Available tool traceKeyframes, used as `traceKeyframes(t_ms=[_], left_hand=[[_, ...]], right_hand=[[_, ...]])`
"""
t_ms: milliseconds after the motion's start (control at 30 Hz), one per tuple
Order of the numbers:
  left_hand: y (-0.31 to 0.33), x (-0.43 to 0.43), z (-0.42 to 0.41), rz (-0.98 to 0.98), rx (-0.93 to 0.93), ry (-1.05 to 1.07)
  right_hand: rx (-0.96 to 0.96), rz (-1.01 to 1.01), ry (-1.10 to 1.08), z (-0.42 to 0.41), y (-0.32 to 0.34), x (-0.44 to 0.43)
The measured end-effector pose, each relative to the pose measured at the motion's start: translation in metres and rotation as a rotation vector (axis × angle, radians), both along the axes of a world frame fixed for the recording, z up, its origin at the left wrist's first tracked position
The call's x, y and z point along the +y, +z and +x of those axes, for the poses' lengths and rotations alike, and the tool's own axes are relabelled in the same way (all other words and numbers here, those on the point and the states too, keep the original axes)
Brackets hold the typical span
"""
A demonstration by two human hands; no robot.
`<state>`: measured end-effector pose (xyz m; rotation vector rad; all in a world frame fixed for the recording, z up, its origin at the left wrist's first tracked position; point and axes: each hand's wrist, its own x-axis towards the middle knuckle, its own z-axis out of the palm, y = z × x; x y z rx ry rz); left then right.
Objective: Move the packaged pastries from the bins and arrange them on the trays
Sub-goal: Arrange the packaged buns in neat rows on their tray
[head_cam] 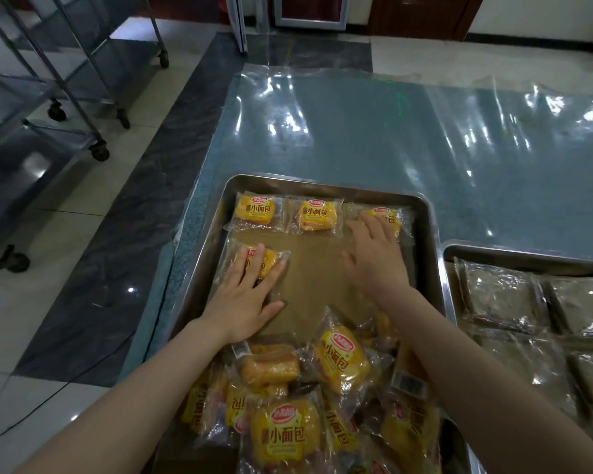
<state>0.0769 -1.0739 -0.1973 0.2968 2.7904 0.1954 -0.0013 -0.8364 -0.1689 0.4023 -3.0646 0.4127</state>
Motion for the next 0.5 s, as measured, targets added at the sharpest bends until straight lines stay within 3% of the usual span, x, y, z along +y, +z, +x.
traceKeyframes(t_ms=[200, 333, 500], left_hand=[[0.007, 0.003, -0.012, 0.033, -0.002, 0.032], [0.007, -0.002, 0.003, 0.074, 0.106, 0.062], [0.001, -0.014, 0.009, 0.041, 0.072, 0.028]], right_hand=[[-0.163, -0.137, 0.236, 0.007, 0.015, -0.049], [-0.382, -0.198, 0.133, 0.004, 0.006, -0.078], [-0.514, -0.401, -0.008, -0.008, 0.002, -0.100]])
